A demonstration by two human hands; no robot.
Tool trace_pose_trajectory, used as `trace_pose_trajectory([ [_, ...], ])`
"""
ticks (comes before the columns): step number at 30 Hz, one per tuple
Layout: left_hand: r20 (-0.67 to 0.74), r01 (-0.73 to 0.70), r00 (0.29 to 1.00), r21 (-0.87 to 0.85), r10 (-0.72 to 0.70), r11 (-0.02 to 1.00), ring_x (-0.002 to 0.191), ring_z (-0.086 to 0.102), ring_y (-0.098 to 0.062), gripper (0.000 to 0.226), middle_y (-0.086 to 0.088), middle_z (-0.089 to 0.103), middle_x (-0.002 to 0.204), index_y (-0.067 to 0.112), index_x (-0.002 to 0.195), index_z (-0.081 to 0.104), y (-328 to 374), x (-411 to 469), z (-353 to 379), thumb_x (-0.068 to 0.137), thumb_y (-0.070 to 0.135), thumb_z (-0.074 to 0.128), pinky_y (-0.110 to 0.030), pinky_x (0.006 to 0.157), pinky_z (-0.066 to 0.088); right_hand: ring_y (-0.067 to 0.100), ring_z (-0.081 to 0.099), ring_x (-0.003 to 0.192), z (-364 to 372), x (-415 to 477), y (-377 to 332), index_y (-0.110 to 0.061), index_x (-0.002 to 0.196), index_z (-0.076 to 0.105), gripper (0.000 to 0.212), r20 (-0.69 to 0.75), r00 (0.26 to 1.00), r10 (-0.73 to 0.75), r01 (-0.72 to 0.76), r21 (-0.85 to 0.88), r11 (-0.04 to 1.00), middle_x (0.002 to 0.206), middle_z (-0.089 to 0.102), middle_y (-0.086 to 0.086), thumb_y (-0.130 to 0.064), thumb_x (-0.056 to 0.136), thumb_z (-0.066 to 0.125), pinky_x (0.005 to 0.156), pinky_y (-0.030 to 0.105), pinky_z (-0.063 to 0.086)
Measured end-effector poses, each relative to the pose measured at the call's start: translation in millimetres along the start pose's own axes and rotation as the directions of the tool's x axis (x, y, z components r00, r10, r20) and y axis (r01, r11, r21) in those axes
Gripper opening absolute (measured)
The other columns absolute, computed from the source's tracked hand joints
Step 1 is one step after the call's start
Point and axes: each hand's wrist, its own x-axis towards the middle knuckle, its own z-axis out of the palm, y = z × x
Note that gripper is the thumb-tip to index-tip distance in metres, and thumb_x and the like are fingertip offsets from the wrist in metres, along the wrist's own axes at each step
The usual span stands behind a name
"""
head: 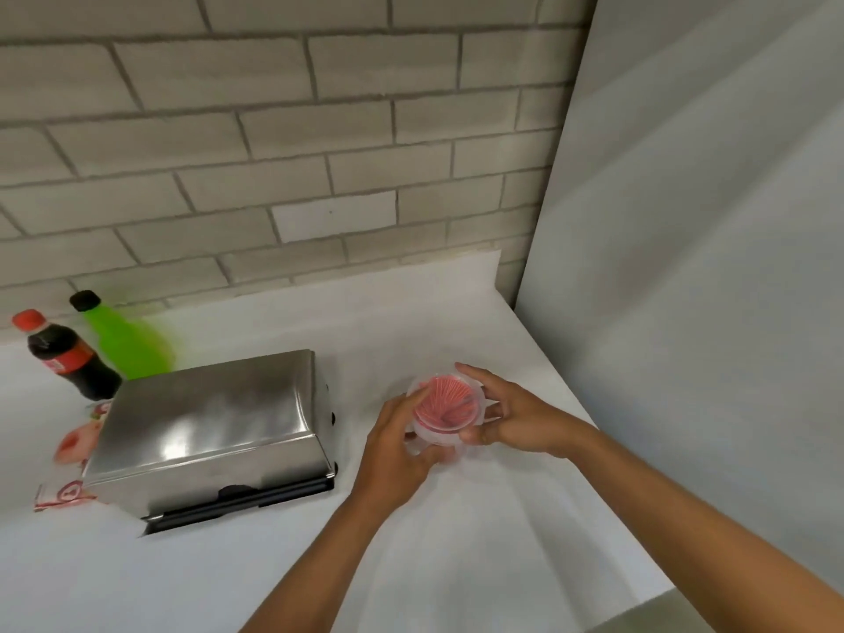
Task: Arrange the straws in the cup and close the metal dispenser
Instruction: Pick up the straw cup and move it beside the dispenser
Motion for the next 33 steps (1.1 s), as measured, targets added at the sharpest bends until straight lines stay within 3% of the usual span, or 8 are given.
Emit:
trace_pose_trajectory([
  [4,-0.066,0.056,0.996,0.016,-0.055,0.998,0.125,0.052,0.008,0.094,0.018,0.048,0.140,0.053,0.146,0.047,-4.3,40.0,13.2,0.079,0.001,0.088,-0.008,0.091,0.051,0.015,0.059,0.133,-29.3,39.2,-4.3,-0.048,0.162,0.030,0.105,0.006,1.000,-0.019,0.019,-0.031,0.999,0.148,0.051,-0.009,-0.024,0.081,0.094,0.105,0.028,0.052],
  [8,-0.091,0.105,0.991,0.074,-0.098,0.992,0.128,0.055,-0.009,0.068,0.010,0.049,0.151,0.046,0.141,0.056,0.2,77.6,16.8,0.082,0.028,0.084,-0.033,0.104,0.055,0.013,0.053,0.131,-55.2,78.3,-12.5,-0.047,0.161,0.030,0.103,0.022,1.000,-0.022,0.023,-0.075,0.997,0.124,0.047,-0.030,-0.020,0.083,0.091,0.089,0.013,0.048],
  [11,-0.108,0.109,0.990,0.145,-0.094,0.983,0.135,0.054,-0.027,0.076,-0.006,0.046,0.155,0.031,0.154,0.049,-4.7,103.4,21.3,0.089,0.005,0.078,-0.047,0.105,0.055,0.012,0.050,0.133,-71.7,103.8,-20.2,-0.044,0.162,0.030,0.099,0.046,0.999,-0.025,0.030,-0.103,0.994,0.132,0.052,-0.017,-0.014,0.087,0.087,0.097,0.021,0.049],
  [14,-0.094,0.193,0.979,0.111,-0.183,0.975,0.139,0.050,-0.028,0.084,-0.005,0.042,0.157,0.031,0.159,0.039,-1.3,125.7,19.1,0.090,-0.002,0.073,-0.048,0.107,0.053,-0.006,0.063,0.111,-84.8,125.5,-27.9,-0.048,0.146,0.044,0.081,0.078,0.996,-0.051,0.059,-0.096,0.994,0.123,0.058,-0.015,-0.005,0.089,0.083,0.079,0.012,0.055],
  [16,-0.101,0.220,0.973,0.111,-0.209,0.969,0.138,0.050,-0.029,0.083,-0.007,0.045,0.156,0.031,0.160,0.038,4.5,139.5,16.3,0.091,-0.001,0.071,-0.049,0.107,0.053,-0.003,0.063,0.111,-90.6,138.7,-33.6,-0.039,0.154,0.039,0.085,0.082,0.995,-0.063,0.073,-0.122,0.990,0.128,0.059,-0.009,-0.004,0.090,0.082,0.073,0.009,0.055],
  [20,-0.107,0.226,0.971,0.141,-0.212,0.964,0.135,0.055,-0.030,0.076,-0.010,0.054,0.151,0.022,0.161,0.036,8.2,159.6,13.9,0.095,0.009,0.071,-0.049,0.109,0.049,0.019,0.056,0.129,-99.4,159.9,-43.2,-0.028,0.168,0.023,0.100,0.064,0.997,-0.048,0.058,-0.159,0.986,0.148,0.057,0.007,-0.006,0.090,0.082,0.089,0.022,0.055],
  [26,-0.139,0.257,0.961,0.129,-0.239,0.958,0.131,0.059,-0.032,0.077,-0.010,0.058,0.148,0.021,0.158,0.041,9.1,182.4,8.2,0.088,0.017,0.073,-0.049,0.106,0.052,0.027,0.064,0.125,-109.9,189.3,-47.3,-0.037,0.165,0.026,0.097,0.045,0.999,0.000,0.005,-0.112,0.994,0.148,0.057,0.016,-0.003,0.091,0.079,0.095,0.033,0.059],
  [33,-0.138,0.280,0.955,0.118,-0.263,0.953,0.123,0.064,-0.031,0.075,-0.007,0.063,0.141,0.026,0.154,0.043,1.3,200.4,8.4,0.085,0.019,0.073,-0.047,0.100,0.056,0.030,0.054,0.138,-116.6,205.3,-51.0,-0.038,0.165,0.025,0.100,0.048,0.998,0.032,-0.025,-0.126,0.992,0.154,0.053,0.015,-0.003,0.089,0.080,0.110,0.045,0.053],
])
